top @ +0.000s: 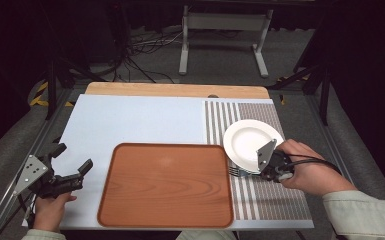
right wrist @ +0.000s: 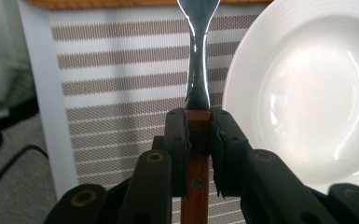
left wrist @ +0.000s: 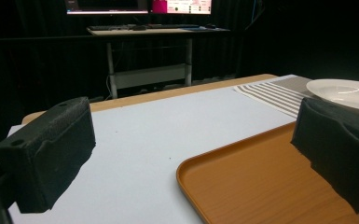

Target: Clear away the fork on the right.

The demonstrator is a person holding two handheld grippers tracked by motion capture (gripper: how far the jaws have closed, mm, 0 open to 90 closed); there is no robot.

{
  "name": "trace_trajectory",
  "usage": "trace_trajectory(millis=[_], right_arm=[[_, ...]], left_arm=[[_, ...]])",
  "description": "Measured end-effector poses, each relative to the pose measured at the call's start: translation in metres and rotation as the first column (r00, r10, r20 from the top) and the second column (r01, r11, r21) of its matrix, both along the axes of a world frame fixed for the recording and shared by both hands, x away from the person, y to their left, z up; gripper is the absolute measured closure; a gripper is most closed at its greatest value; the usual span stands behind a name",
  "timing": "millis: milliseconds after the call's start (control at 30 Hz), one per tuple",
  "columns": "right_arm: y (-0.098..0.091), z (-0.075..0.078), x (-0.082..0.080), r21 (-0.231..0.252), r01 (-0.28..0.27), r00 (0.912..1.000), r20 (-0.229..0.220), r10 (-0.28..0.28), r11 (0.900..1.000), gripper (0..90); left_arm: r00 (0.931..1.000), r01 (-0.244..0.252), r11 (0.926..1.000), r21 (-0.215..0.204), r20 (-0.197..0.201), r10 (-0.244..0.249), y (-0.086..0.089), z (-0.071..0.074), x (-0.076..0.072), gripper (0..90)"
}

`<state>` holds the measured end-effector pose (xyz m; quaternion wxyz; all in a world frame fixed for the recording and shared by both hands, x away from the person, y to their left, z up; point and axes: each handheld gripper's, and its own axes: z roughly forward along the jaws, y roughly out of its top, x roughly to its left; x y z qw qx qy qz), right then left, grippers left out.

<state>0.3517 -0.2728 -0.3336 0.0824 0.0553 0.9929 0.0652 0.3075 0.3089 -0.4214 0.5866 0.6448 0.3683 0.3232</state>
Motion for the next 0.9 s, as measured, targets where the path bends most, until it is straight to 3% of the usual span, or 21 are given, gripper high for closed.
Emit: trace_trajectory(millis=[233,300,400,467,600,700,867,900], right_arm=[[0.017,0.009,0.002,0.064,0.054,0.9984,0.011,-0.055,0.9965,78.3],[0.026,0.01,0.002,0.099,0.093,0.9956,-0.015,-0.092,0.9907,78.3],[0.035,0.01,0.003,0.123,0.122,0.9925,-0.016,-0.121,0.9849,78.3],[0.041,0.01,0.003,0.143,0.15,0.9886,-0.027,-0.148,0.9783,78.3],[0.053,0.01,0.005,0.183,0.234,0.9722,-0.056,-0.227,0.9549,78.3],[0.062,0.009,0.006,0.199,0.254,0.9673,-0.048,-0.249,0.9466,78.3],[0.077,0.008,0.009,0.24,0.33,0.944,-0.082,-0.32,0.9129,78.3],[0.077,0.008,0.009,0.24,0.33,0.944,-0.082,-0.32,0.9129,78.3]], left_arm=[[1.0,-0.002,1.0,0.002,0.002,0.002,0.001,0.0,0.0,0.3],[1.0,-0.004,1.0,-0.004,0.002,0.004,0.001,0.0,0.0,0.3],[1.0,-0.003,1.0,0.001,0.004,0.003,0.001,0.001,0.0,0.3],[1.0,-0.003,1.0,0.0,0.003,0.003,0.002,0.001,0.0,0.3],[1.0,-0.003,1.0,0.001,0.006,0.003,0.002,0.001,0.0,0.3],[1.0,-0.005,1.0,-0.001,0.007,0.005,0.002,0.001,0.0,0.3],[1.0,-0.005,1.0,-0.001,0.007,0.005,0.002,0.001,-0.001,0.3],[1.0,-0.005,1.0,0.0,0.008,0.005,0.002,0.002,-0.001,0.3]])
